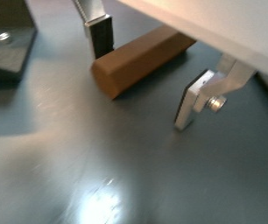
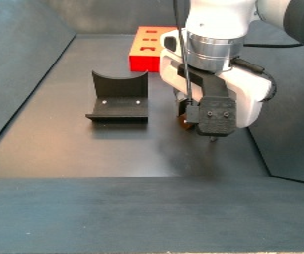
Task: Pick up the hexagon object. Move up. Place the hexagon object on the fixture. Regrasp the hexagon object. Move to above the board. Insert the hexagon object.
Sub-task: Pick up the hexagon object.
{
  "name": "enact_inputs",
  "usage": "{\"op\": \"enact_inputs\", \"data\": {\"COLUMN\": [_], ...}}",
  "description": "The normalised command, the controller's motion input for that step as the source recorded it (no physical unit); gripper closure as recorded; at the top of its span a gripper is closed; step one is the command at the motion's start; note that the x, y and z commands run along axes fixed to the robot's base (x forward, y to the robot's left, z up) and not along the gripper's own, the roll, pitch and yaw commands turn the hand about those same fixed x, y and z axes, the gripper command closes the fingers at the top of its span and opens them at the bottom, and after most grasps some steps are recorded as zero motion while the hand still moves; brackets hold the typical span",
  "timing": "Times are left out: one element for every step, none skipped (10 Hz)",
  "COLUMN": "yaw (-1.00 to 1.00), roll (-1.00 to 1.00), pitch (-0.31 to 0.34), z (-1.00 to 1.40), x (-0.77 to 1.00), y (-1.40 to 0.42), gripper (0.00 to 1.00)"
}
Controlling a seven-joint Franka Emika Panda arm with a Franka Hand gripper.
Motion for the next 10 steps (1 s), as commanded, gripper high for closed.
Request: {"op": "enact_inputs", "data": {"yaw": [0.00,0.00,0.00,0.00,0.00,0.00,0.00,0.00,0.00,0.00], "roll": [0.00,0.00,0.00,0.00,0.00,0.00,0.00,0.00,0.00,0.00], "pitch": [0.024,0.000,0.000,0.000,0.000,0.000,0.000,0.000,0.000,0.000], "z": [0.00,0.00,0.00,0.00,0.00,0.00,0.00,0.00,0.00,0.00], "x": [0.00,0.00,0.00,0.00,0.00,0.00,0.00,0.00,0.00,0.00], "y": [0.00,0.00,0.00,0.00,0.00,0.00,0.00,0.00,0.00,0.00], "gripper": [0.00,0.00,1.00,1.00,1.00,1.00,1.00,1.00,1.00,1.00]}}
